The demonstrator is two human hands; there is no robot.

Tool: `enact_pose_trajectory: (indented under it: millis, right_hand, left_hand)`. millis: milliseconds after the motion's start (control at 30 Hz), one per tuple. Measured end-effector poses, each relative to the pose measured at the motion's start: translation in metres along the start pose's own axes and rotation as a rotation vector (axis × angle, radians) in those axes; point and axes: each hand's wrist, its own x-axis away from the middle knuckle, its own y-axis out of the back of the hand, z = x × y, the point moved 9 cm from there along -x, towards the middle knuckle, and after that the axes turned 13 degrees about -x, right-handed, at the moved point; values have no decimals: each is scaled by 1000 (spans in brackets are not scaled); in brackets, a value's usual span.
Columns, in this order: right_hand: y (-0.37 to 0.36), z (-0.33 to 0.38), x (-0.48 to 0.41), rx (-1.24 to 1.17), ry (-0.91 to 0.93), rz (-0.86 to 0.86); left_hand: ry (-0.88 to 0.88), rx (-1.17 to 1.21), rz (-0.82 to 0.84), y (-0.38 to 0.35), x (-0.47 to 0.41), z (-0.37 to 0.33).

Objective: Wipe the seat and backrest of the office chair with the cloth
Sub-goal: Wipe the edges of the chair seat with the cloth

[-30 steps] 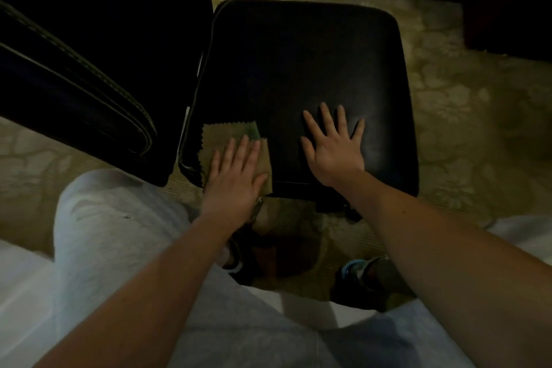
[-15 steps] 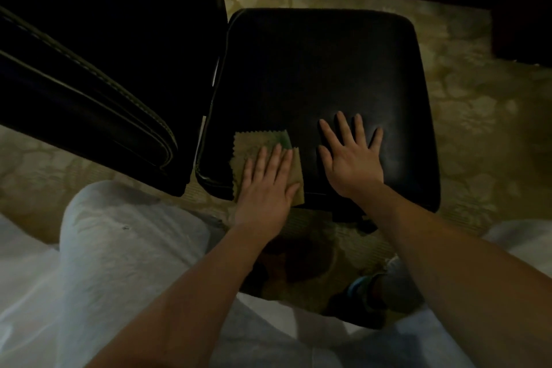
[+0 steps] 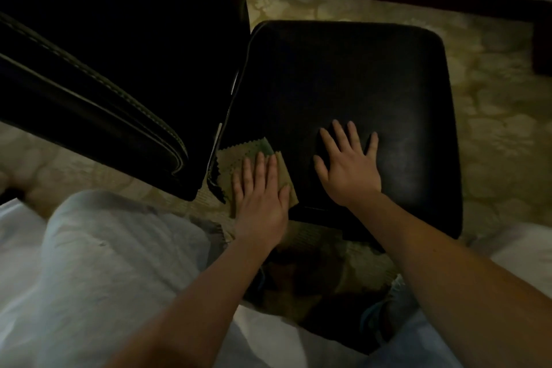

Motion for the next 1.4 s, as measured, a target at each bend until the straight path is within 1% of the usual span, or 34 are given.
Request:
enact_pose_trajectory:
  millis: [100, 200, 300, 400, 467, 567, 633, 700, 767, 833, 900, 1000, 1067, 1167, 1267, 1333, 1400]
  right_hand:
    - [-1, -2, 1, 9, -7, -6]
    - [-1, -1, 1, 18, -12, -4]
    - [0, -1, 2, 5, -6, -10]
    - [0, -1, 1, -6, -4, -13]
    - [-1, -1, 1, -12, -11, -1]
    - [0, 1, 0, -11, -17, 12]
    - [0, 3, -3, -14, -34, 15]
    - [0, 7, -7, -9, -49, 14]
    - [-2, 12, -10, 27, -22, 11]
    - [-4, 19, -11, 79, 60, 3]
    - [-7, 23, -13, 98, 123, 26]
    - [-11, 21, -15, 63, 122, 55]
    - [-10, 20, -15, 40, 114, 52]
    - [-9, 20, -14, 21, 110, 31]
    - [-10, 20, -15, 17, 105, 26]
    - [-10, 20, -15, 34, 98, 20]
    - [-12, 21, -15, 51, 95, 28]
  left_hand:
    - [20, -2, -3, 0, 3, -6]
    - [46, 27, -15, 3, 7, -27]
    - [15, -2, -30, 1, 9, -36]
    - [-78, -64, -57, -2, 6, -25]
    - [-96, -80, -74, -4, 3, -11]
    - [-37, -62, -58, -6, -1, 18]
    - [42, -23, -35, -7, -1, 27]
    - [155, 20, -27, -3, 3, 20]
    - [204, 64, -38, 1, 9, -2]
    - [164, 67, -66, 2, 11, -23]
    - [116, 52, -68, 0, 11, -27]
    - [33, 10, -74, -3, 10, -15]
    - [10, 7, -72, -5, 8, -3]
    - [67, 23, -62, -7, 2, 26]
    - [147, 60, -9, -8, -2, 52]
    - [214, 77, 18, -6, -2, 53]
    - [260, 94, 19, 1, -1, 34]
